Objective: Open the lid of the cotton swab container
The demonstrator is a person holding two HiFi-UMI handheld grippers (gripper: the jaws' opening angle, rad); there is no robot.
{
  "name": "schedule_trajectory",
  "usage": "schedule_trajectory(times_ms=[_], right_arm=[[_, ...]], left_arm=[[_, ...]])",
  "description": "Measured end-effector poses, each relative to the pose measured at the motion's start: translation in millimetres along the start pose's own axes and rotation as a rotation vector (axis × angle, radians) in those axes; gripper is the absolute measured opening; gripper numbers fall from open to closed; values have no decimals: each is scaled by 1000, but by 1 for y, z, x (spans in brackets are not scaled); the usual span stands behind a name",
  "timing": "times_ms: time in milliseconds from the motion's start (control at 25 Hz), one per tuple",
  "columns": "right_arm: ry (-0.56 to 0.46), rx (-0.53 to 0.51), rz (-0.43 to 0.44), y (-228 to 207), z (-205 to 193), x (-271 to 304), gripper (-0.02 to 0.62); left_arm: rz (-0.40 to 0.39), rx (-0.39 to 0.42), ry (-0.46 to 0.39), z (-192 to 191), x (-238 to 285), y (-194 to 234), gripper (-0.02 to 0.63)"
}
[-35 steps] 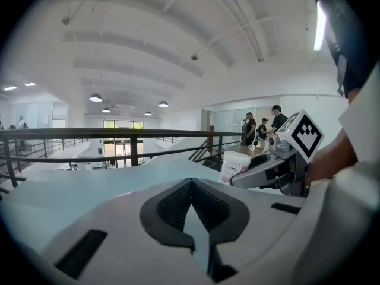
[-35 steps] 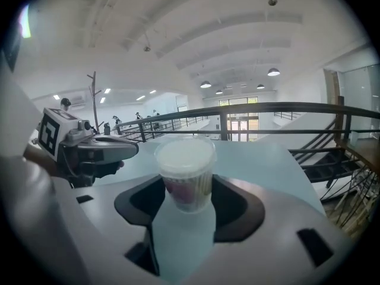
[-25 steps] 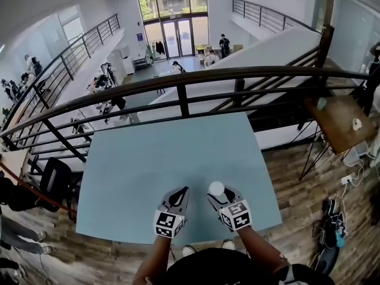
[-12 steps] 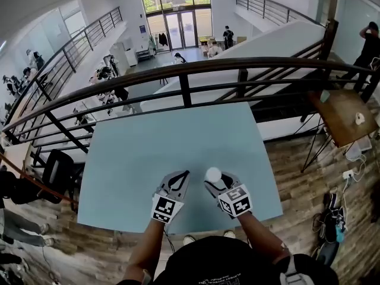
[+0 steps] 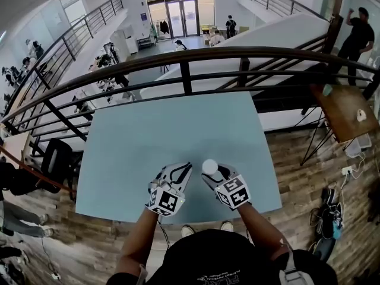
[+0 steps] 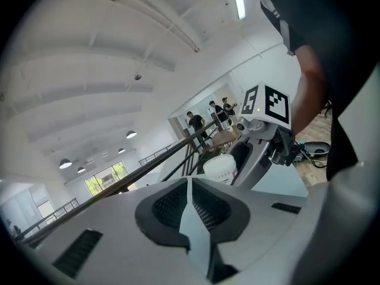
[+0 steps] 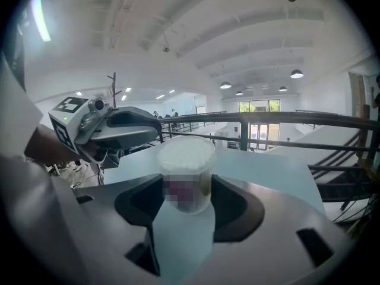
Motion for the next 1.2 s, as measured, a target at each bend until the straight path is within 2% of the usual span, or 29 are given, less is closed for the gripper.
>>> schedule_trajectory(times_ms=[120, 200, 480, 640, 960, 1200], right_arm=[[7, -7, 14, 5, 0, 1, 249], [17, -14, 23, 7, -2, 1, 249], [74, -71, 34, 10, -9, 10, 249], [99, -143, 10, 11, -9, 11, 249], [119, -279, 4, 27, -5, 12, 246], [119, -316, 8, 32, -6, 9, 245]], left_arm=[[-15, 41, 5, 2, 0, -8, 42], [-41, 94, 13, 5, 0, -15, 111], [-153, 370, 91, 2, -1, -37, 207], [-192, 482, 150, -5, 5, -48, 227], [-227, 582, 186, -8, 11, -58, 232], [-265, 622, 206, -9, 9, -64, 214]])
Point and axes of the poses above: the fingertips, and each gripper's own axes: x forward along the fingers, y to its left, z out of its top, the point moved 2 cm from there along -x, backward along the fingers, and after that the axes turned 1 degree about z, right-handed, at the moved point
